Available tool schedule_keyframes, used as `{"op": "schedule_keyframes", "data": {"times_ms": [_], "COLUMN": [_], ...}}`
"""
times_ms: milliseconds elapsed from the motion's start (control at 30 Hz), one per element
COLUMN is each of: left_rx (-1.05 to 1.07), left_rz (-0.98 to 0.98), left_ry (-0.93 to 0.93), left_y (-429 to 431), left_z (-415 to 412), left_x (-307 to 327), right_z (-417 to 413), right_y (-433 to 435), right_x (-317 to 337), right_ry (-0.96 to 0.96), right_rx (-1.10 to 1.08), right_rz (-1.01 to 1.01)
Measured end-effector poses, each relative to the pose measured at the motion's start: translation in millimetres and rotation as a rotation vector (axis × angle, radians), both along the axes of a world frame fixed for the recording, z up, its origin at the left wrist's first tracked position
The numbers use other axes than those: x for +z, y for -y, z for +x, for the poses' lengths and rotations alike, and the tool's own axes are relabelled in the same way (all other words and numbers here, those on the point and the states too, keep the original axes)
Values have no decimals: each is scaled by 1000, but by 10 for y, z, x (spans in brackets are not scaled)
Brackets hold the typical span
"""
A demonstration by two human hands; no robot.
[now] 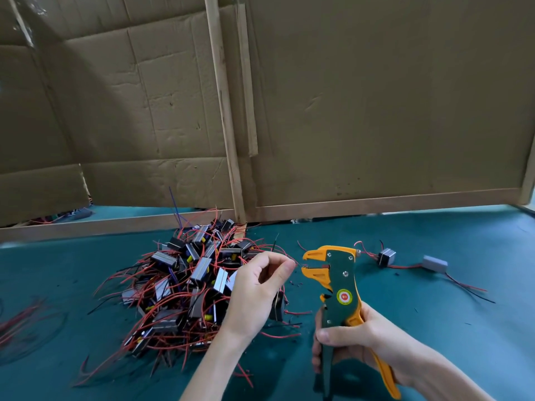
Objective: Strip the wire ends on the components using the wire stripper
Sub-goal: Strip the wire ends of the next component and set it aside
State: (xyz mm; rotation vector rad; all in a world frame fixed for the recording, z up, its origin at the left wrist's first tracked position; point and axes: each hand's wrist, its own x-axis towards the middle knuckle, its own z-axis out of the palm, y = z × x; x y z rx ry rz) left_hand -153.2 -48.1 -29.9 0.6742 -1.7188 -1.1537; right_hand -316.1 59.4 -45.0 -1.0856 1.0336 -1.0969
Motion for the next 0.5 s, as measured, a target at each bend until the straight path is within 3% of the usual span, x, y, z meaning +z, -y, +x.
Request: {"op": "schedule_keyframes", "data": {"times_ms": [300, 500], "left_rx": [-36, -96], "left_rz": [-22, 8], "left_ry": [46, 70], "left_y": [-8, -1], "left_z": [27, 48], "left_x": [59, 78], "right_z": [68, 243], "right_y": [-18, 16], "right_x": [-8, -132], "right_ry": [-24, -76], "right_rx": [-37, -288], "right_rz": [32, 54]}}
